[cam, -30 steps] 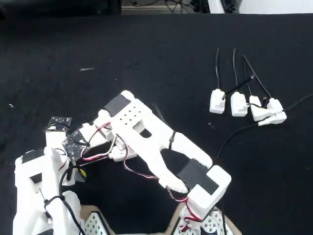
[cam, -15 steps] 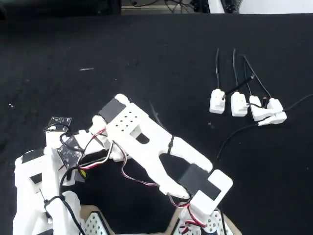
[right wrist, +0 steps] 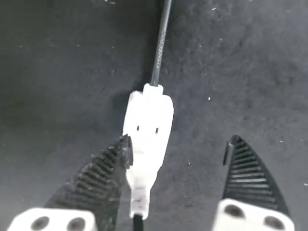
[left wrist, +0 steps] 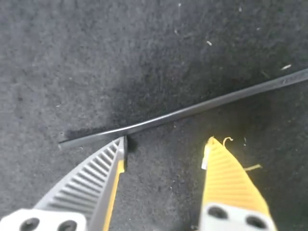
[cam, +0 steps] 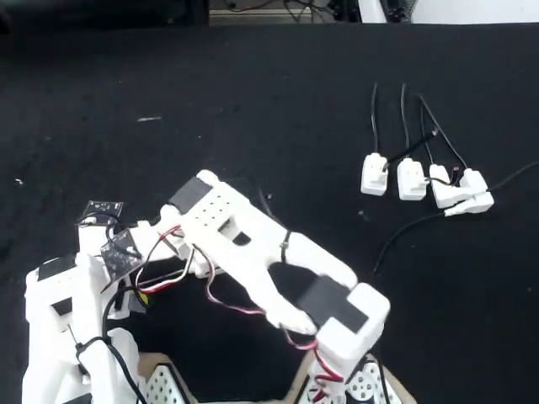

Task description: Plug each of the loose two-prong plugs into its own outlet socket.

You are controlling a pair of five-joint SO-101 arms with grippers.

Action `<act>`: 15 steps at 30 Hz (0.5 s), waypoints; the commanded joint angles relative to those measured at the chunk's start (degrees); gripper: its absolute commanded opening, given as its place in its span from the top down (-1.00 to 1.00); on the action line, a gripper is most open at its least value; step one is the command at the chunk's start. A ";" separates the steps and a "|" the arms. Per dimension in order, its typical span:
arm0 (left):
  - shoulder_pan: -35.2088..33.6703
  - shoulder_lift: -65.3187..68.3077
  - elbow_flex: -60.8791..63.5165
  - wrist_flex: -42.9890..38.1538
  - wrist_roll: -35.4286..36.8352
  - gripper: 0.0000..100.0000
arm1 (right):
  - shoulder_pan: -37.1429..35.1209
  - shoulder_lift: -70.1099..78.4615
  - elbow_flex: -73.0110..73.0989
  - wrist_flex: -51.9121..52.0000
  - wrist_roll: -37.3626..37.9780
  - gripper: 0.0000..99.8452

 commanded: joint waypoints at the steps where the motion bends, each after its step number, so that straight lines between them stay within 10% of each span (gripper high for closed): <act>1: -0.66 -0.09 0.57 -1.76 2.90 0.48 | 2.37 1.01 -3.65 -1.76 -0.88 0.41; 15: -8.75 -0.09 -0.40 -5.71 13.19 0.48 | 2.11 2.24 -3.47 -1.93 -1.05 0.41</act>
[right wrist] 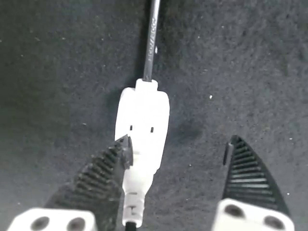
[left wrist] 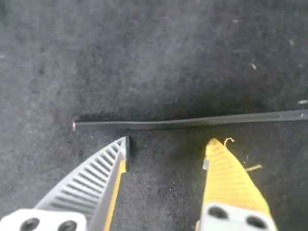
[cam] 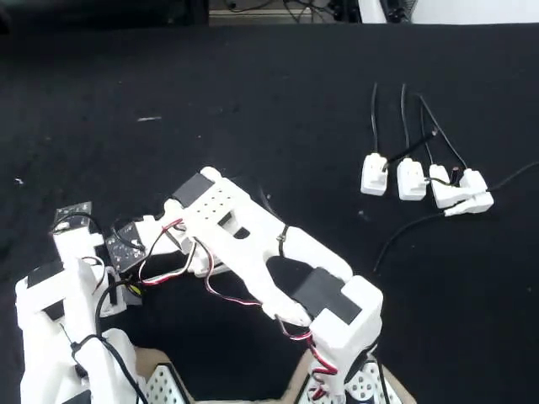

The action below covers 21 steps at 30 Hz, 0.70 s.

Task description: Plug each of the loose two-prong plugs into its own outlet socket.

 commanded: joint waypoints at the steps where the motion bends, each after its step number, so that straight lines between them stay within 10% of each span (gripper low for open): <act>1: -2.33 -0.62 -0.57 -3.60 2.64 0.48 | 0.88 -0.04 -2.95 -1.05 -0.70 0.41; 21: -1.98 -0.62 -0.57 -3.43 2.64 0.48 | 0.88 -0.66 1.01 -4.40 -2.11 0.40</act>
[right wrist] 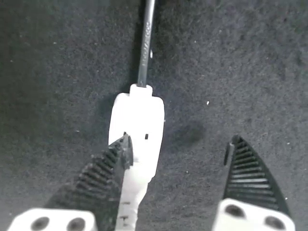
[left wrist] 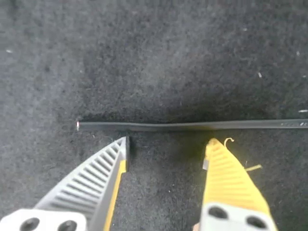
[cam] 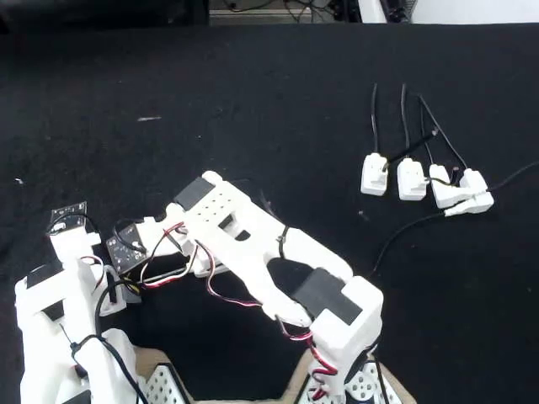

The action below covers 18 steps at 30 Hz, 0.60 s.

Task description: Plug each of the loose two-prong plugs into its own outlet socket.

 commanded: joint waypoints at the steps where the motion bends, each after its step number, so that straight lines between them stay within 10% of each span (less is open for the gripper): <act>1: -1.80 -0.62 -0.66 -2.90 1.05 0.48 | 0.88 -0.57 -2.24 -0.44 -3.87 0.40; 10: -1.80 -0.62 -0.66 -2.90 1.05 0.48 | 0.79 -0.48 -6.11 5.19 -19.34 0.40; 18: -1.63 -0.62 -0.66 -2.90 1.05 0.48 | 0.35 1.01 -9.63 13.54 -17.05 0.40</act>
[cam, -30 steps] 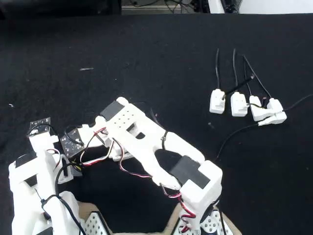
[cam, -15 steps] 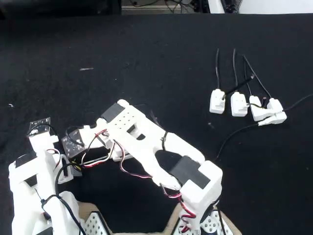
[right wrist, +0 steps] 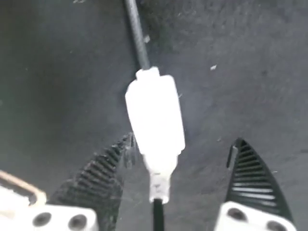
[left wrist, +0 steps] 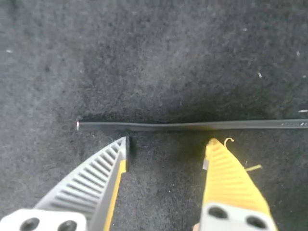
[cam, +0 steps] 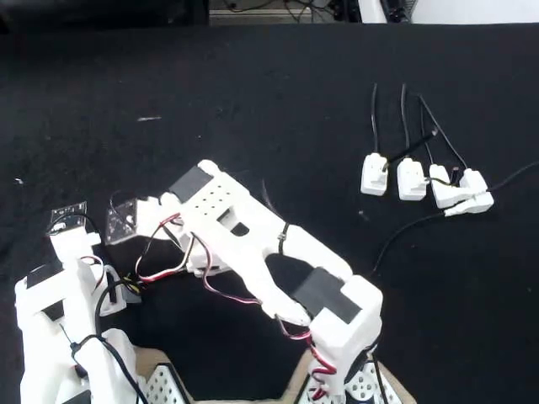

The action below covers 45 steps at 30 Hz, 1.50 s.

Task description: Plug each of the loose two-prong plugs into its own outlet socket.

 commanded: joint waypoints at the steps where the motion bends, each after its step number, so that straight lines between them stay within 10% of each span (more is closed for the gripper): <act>1: -1.63 -0.62 -0.66 -2.90 1.05 0.48 | 0.35 0.84 -1.89 0.18 4.04 0.40; 21: -1.63 -0.62 -0.66 -2.90 0.97 0.48 | 0.53 10.86 -1.19 -8.00 6.51 0.42; 28: -1.80 -0.62 -0.57 -2.81 0.97 0.48 | 1.23 10.42 -0.22 -8.44 6.15 0.97; 45: -1.63 -0.62 -0.57 -2.81 0.97 0.48 | 31.12 -4.62 -0.22 -5.54 -5.27 0.98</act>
